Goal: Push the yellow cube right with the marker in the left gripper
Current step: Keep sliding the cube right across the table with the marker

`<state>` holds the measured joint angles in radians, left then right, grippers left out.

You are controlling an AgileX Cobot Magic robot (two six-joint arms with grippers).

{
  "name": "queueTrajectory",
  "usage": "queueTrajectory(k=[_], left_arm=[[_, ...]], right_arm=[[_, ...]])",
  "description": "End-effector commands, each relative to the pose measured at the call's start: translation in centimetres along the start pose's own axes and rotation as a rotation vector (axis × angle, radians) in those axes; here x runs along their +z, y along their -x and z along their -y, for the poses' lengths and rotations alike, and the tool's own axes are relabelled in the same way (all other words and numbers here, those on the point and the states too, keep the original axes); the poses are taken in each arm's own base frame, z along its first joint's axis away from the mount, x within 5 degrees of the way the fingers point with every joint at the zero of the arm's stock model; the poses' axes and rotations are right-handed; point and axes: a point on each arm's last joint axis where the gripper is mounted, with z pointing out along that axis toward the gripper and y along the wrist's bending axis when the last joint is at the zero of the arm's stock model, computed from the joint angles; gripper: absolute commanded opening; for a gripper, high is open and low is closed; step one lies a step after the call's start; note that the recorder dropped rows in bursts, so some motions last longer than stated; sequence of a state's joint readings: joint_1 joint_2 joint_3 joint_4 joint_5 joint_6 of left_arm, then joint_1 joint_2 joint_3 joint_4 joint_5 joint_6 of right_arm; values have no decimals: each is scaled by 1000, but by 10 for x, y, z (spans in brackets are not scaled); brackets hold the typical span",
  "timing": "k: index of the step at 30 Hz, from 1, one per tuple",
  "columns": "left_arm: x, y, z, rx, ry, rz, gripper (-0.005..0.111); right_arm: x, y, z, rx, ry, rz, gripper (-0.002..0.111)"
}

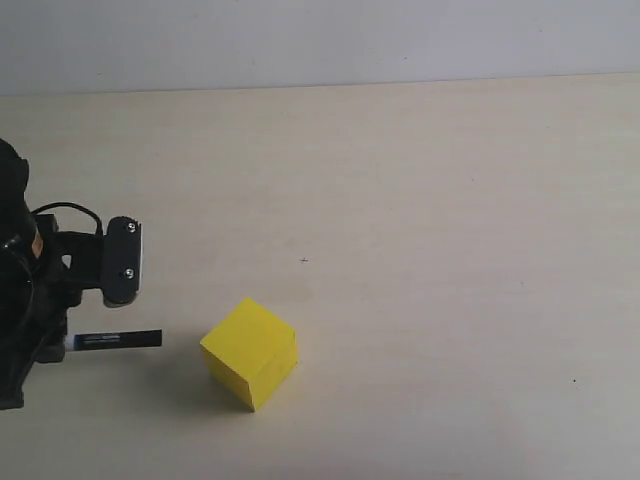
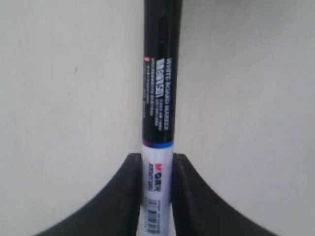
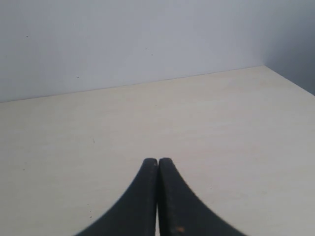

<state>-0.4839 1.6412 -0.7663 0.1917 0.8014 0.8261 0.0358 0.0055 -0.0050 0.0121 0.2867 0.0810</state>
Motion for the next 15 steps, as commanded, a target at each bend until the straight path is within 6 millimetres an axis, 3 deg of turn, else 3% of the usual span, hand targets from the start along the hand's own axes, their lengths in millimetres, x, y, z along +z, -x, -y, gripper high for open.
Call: queueTrajectory(k=[1, 7, 15], left_arm=[[-2, 21, 9, 40, -2, 72, 0], [-2, 52, 21, 131, -7, 93, 0], [1, 33, 15, 61, -83, -4, 0]], right_arm=[[0, -1, 0, 5, -5, 7, 0], [0, -1, 0, 5, -5, 7, 0], [0, -1, 0, 5, -5, 5, 0]])
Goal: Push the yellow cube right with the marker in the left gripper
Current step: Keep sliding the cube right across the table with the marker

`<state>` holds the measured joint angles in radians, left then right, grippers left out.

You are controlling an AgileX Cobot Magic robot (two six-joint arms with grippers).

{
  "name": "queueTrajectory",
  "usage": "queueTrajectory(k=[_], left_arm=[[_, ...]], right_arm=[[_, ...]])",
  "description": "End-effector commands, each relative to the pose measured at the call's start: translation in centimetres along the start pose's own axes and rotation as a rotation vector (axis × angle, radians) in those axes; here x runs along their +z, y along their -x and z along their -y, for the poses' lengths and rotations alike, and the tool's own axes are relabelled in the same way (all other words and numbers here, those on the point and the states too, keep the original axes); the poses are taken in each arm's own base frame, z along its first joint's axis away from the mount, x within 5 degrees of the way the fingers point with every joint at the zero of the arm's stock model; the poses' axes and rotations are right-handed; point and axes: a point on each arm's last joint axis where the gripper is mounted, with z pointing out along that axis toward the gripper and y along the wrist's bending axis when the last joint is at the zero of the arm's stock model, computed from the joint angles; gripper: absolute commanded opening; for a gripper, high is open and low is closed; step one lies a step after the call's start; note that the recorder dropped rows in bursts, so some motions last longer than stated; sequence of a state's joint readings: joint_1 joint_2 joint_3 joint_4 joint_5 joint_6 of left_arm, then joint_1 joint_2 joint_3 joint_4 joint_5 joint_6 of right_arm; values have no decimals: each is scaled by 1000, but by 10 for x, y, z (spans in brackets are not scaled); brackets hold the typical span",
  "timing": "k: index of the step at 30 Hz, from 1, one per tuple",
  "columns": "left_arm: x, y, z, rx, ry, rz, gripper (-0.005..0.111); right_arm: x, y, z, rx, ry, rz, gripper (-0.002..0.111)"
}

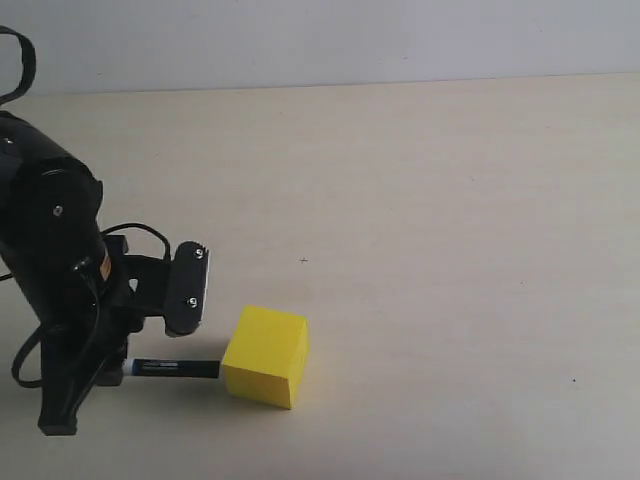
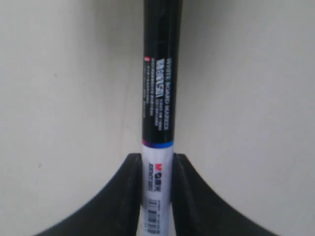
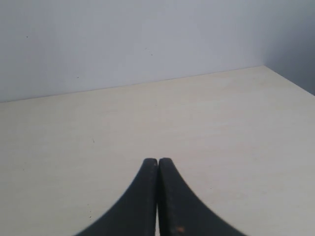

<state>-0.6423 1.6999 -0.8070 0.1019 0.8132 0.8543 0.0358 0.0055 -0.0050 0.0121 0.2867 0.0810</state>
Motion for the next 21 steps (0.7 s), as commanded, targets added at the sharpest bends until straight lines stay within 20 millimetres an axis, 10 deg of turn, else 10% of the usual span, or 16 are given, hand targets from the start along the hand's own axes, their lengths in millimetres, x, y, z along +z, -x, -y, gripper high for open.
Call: queueTrajectory(k=[1, 21], left_arm=[[-1, -12, -4, -78, -38, -31, 0], [-20, 40, -5, -70, 66, 202, 0]], right_arm=[[0, -1, 0, 5, -5, 5, 0], [0, -1, 0, 5, -5, 5, 0]])
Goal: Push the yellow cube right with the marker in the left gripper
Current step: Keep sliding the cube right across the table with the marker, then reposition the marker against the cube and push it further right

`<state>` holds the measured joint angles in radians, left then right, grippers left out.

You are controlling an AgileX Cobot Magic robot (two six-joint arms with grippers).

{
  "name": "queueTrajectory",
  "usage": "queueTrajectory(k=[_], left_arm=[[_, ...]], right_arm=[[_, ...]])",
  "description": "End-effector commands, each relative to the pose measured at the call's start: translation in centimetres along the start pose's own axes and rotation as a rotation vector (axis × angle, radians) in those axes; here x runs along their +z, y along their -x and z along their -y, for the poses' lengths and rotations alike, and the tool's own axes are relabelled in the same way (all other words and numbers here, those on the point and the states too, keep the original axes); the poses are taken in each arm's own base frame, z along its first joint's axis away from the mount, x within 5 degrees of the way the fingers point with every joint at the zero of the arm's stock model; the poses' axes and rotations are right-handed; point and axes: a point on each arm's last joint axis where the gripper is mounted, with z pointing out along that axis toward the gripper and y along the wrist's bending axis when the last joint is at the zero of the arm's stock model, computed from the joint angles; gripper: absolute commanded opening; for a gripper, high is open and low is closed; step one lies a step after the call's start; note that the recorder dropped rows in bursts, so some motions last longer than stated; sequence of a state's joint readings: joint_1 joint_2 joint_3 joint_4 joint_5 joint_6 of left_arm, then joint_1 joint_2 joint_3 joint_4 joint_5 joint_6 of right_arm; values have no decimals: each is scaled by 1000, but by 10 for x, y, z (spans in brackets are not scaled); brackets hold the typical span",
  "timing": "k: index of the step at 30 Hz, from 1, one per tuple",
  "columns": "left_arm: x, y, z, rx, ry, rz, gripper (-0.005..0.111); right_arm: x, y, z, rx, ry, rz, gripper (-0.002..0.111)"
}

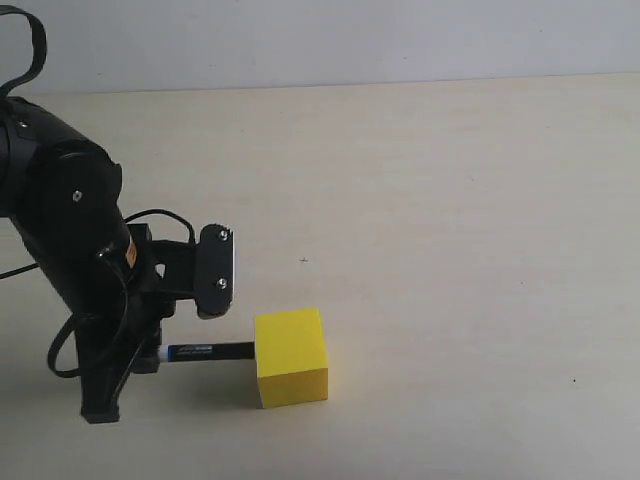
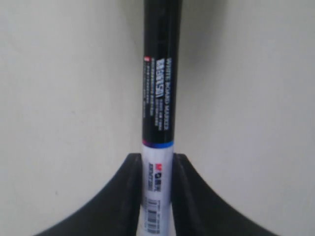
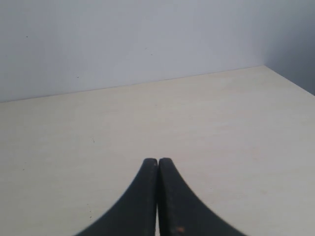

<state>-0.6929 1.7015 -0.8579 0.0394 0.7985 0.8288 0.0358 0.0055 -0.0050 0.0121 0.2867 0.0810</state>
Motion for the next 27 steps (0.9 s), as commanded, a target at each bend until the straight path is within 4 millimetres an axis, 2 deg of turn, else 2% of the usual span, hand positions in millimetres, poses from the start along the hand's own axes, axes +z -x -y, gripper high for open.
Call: queueTrajectory(k=[1, 3, 8, 12, 15, 17, 21, 23, 27], left_arm=[[-11, 24, -4, -39, 47, 144, 0], [-14, 25, -4, -27, 42, 134, 0], [-13, 11, -6, -28, 0, 38, 0], [-13, 5, -10, -62, -1, 26, 0], [-13, 9, -13, -72, 27, 63, 0], [-14, 20, -8, -112, 5, 144, 0], [-12, 37, 8, 15, -45, 176, 0], [-12, 36, 10, 27, -48, 143, 0], [-11, 20, 3, -29, -35, 35, 0]], right_arm=[[0, -1, 0, 5, -5, 5, 0], [0, -1, 0, 5, -5, 5, 0], [0, -1, 0, 5, -5, 5, 0], [0, -1, 0, 5, -5, 5, 0], [0, -1, 0, 5, -5, 5, 0], [0, -1, 0, 5, -5, 5, 0], [0, -1, 0, 5, -5, 5, 0], [0, -1, 0, 5, -5, 5, 0], [0, -1, 0, 5, -5, 5, 0]])
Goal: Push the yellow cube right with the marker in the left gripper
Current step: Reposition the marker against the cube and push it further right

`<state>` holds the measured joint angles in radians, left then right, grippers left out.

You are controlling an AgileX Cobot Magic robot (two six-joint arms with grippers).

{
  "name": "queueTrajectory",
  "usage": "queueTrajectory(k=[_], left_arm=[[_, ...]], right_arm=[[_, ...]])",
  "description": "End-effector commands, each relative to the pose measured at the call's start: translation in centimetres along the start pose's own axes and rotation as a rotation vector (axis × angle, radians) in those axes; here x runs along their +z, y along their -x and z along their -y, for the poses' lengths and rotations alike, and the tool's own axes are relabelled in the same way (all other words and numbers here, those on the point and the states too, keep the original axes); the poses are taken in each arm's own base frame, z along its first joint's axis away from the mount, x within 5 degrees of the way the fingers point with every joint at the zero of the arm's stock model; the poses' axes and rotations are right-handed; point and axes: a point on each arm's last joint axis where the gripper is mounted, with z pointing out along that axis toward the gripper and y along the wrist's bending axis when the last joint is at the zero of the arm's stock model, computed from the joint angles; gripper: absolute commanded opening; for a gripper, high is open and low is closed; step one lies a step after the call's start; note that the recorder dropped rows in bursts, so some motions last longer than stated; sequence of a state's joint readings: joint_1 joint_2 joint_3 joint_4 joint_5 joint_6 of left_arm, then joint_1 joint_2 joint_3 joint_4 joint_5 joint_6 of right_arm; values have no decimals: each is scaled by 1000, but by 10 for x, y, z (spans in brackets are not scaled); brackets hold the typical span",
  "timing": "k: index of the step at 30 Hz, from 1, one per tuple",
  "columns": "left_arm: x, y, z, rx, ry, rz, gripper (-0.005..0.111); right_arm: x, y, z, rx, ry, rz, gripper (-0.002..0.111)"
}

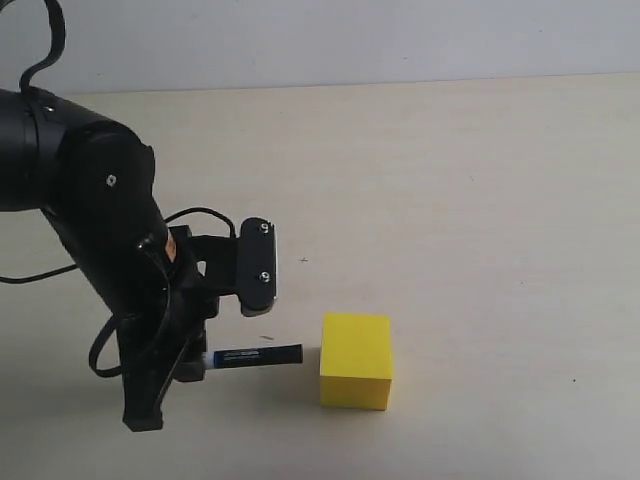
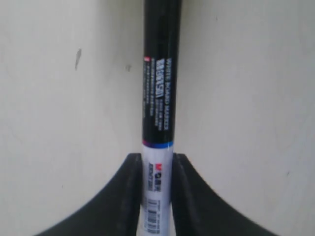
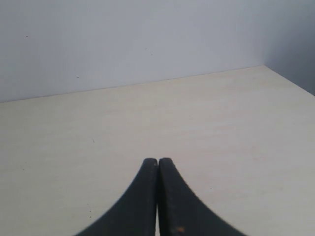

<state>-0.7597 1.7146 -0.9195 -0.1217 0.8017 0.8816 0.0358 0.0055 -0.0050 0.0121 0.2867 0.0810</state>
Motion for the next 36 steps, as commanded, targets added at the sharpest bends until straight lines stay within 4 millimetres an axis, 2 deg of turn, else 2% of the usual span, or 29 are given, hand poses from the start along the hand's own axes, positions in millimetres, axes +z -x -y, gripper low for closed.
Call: queueTrajectory(k=[1, 4, 9, 13, 17, 19, 29, 33, 36], left_arm=[[-3, -14, -7, -57, 17, -97, 0], [-3, -15, -10, -97, 26, -81, 0], [8, 3, -5, -65, 15, -29, 0], [18, 32, 2, -8, 4, -5, 0], [15, 58, 2, 2, -1, 38, 0], [12, 62, 0, -41, -13, 36, 0], [11, 49, 10, -77, -140, -104, 0], [11, 53, 6, -79, -97, -54, 0], [12, 64, 4, -75, -35, 34, 0]], right_arm=[[0, -1, 0, 5, -5, 5, 0], [0, -1, 0, 5, -5, 5, 0], [0, -1, 0, 5, -5, 5, 0], [0, -1, 0, 5, -5, 5, 0], [0, -1, 0, 5, -5, 5, 0], [0, -1, 0, 5, -5, 5, 0], [0, -1, 0, 5, -5, 5, 0], [0, -1, 0, 5, -5, 5, 0], [0, -1, 0, 5, -5, 5, 0]])
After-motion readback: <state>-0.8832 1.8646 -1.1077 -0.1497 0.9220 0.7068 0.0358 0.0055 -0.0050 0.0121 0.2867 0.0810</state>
